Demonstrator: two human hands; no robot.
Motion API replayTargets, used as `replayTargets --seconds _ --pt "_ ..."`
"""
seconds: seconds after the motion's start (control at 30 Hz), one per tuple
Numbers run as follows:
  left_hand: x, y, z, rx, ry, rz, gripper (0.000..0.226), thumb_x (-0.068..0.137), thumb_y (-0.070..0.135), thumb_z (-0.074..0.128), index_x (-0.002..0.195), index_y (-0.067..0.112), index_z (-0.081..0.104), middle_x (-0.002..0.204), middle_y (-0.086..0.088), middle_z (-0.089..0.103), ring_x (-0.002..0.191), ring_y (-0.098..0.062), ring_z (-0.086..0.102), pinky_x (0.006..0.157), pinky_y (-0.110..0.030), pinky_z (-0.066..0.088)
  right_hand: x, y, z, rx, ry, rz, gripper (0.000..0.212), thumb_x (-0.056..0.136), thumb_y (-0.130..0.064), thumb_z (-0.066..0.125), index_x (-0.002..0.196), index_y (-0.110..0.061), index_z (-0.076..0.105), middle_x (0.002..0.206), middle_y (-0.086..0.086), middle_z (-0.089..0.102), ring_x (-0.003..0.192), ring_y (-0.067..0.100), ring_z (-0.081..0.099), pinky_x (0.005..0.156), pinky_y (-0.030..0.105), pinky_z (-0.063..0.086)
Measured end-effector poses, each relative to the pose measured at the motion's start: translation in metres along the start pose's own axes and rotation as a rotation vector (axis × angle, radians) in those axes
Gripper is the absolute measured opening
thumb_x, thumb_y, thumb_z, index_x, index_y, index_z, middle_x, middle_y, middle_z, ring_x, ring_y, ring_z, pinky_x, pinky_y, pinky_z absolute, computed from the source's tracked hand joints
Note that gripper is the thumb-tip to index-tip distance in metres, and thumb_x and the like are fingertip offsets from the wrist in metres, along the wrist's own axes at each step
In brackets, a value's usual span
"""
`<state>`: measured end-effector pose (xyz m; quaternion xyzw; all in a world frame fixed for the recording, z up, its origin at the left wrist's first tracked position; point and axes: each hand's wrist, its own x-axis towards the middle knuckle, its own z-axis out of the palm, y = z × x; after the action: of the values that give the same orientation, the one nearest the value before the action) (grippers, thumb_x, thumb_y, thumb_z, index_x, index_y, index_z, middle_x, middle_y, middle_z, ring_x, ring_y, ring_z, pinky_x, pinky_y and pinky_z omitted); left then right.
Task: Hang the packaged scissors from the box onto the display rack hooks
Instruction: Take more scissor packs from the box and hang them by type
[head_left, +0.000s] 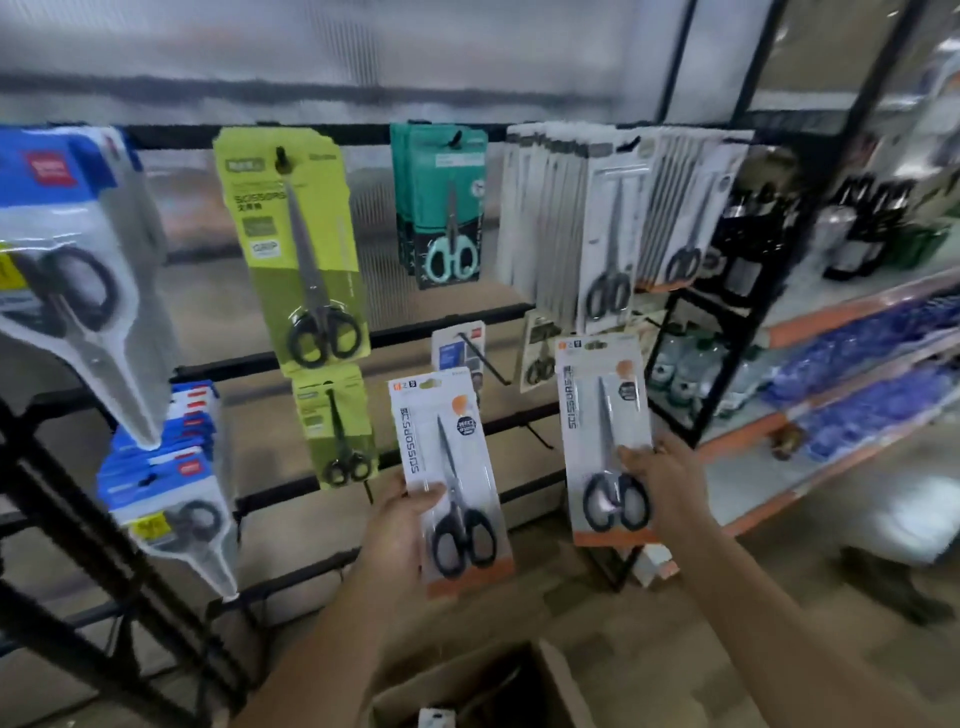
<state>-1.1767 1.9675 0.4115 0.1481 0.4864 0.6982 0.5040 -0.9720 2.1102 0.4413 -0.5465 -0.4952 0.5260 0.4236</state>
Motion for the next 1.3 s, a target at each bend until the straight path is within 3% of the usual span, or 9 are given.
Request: replayTargets --seconds 0.43,0.57,0.63,0.73,0.93,1.0,1.07,1.17,1.3 --pt "0.029 0.054 0.123 0.028 -0.011 0.115 0.039 0.089 -0.006 0.048 0.125 0.005 0.057 0.106 -0.016 0.069 0.077 -0.028 0.07 0.058 -0.033 0.057 0.099 -0.107 -0.071 0.148 0.245 -0.374 0.076 0.08 0.007 0.058 0.144 -0.027 0.036 0.095 -0.005 0.065 0.056 -0.001 0.054 0.054 0.012 0.046" --pt "0.041 0.074 0.162 0.045 0.012 0.22 0.04 0.086 -0.011 0.05 0.122 0.002 0.058 0.114 -0.022 0.066 0.096 -0.039 0.065 0.085 -0.051 0.053 0.146 -0.145 -0.082 0.086 0.242 -0.443 0.052 0.087 -0.007 0.053 0.135 -0.025 0.048 0.133 0.001 0.054 0.111 0.015 0.056 0.093 0.024 0.042" --pt "0.047 0.079 0.18 0.053 0.031 0.268 0.038 0.084 -0.012 0.051 0.118 0.002 0.061 0.107 -0.02 0.069 0.083 -0.032 0.069 0.071 -0.041 0.058 0.17 -0.162 -0.085 0.054 0.203 -0.462 0.046 0.089 -0.007 0.048 0.132 -0.022 0.053 0.137 0.0 0.052 0.126 0.016 0.046 0.099 0.019 0.032" --pt "0.057 0.081 0.198 0.055 0.044 0.299 0.035 0.084 -0.012 0.054 0.114 0.004 0.062 0.1 -0.016 0.07 0.065 -0.022 0.07 0.05 -0.029 0.056 0.204 -0.181 -0.088 0.065 0.17 -0.431 0.048 0.088 -0.003 0.044 0.13 -0.024 0.055 0.138 0.0 0.051 0.118 0.016 0.05 0.097 0.018 0.035" --pt "0.072 0.076 0.206 0.034 0.039 0.308 0.035 0.082 -0.012 0.055 0.107 0.011 0.064 0.093 -0.009 0.074 0.071 -0.025 0.072 0.051 -0.03 0.055 0.243 -0.189 -0.101 0.053 0.196 -0.434 0.05 0.086 -0.002 0.039 0.126 -0.025 0.058 0.141 0.004 0.048 0.113 0.019 0.055 0.086 0.011 0.04" --pt "0.074 0.075 0.205 0.043 0.047 0.317 0.037 0.082 -0.012 0.055 0.112 0.009 0.063 0.103 -0.013 0.072 0.081 -0.03 0.07 0.057 -0.032 0.055 0.247 -0.183 -0.107 0.003 0.226 -0.446 0.051 0.084 -0.002 0.04 0.126 -0.026 0.059 0.135 0.004 0.054 0.092 0.012 0.061 0.063 0.0 0.04" --pt "0.074 0.073 0.204 0.051 0.052 0.327 0.039 0.082 -0.012 0.055 0.116 0.005 0.061 0.107 -0.016 0.07 0.086 -0.032 0.067 0.06 -0.032 0.055 0.25 -0.175 -0.111 -0.037 0.227 -0.475 0.048 0.086 -0.006 0.044 0.126 -0.028 0.058 0.128 0.003 0.059 0.072 0.008 0.06 0.057 0.008 0.047" --pt "0.073 0.073 0.204 0.057 0.061 0.353 0.037 0.081 -0.012 0.056 0.113 0.004 0.063 0.104 -0.016 0.071 0.085 -0.033 0.067 0.063 -0.034 0.056 0.253 -0.169 -0.115 -0.115 0.247 -0.511 0.04 0.089 -0.018 0.051 0.127 -0.03 0.057 0.123 0.001 0.062 0.092 0.028 0.063 0.076 0.032 0.053" --pt "0.069 0.076 0.208 0.065 0.061 0.371 0.034 0.081 -0.011 0.057 0.107 0.008 0.065 0.1 -0.012 0.073 0.076 -0.026 0.071 0.056 -0.031 0.056 0.254 -0.177 -0.109 -0.249 0.264 -0.535 0.046 0.088 -0.017 0.05 0.132 -0.03 0.052 0.126 0.002 0.061 0.075 0.012 0.059 0.056 0.006 0.041"
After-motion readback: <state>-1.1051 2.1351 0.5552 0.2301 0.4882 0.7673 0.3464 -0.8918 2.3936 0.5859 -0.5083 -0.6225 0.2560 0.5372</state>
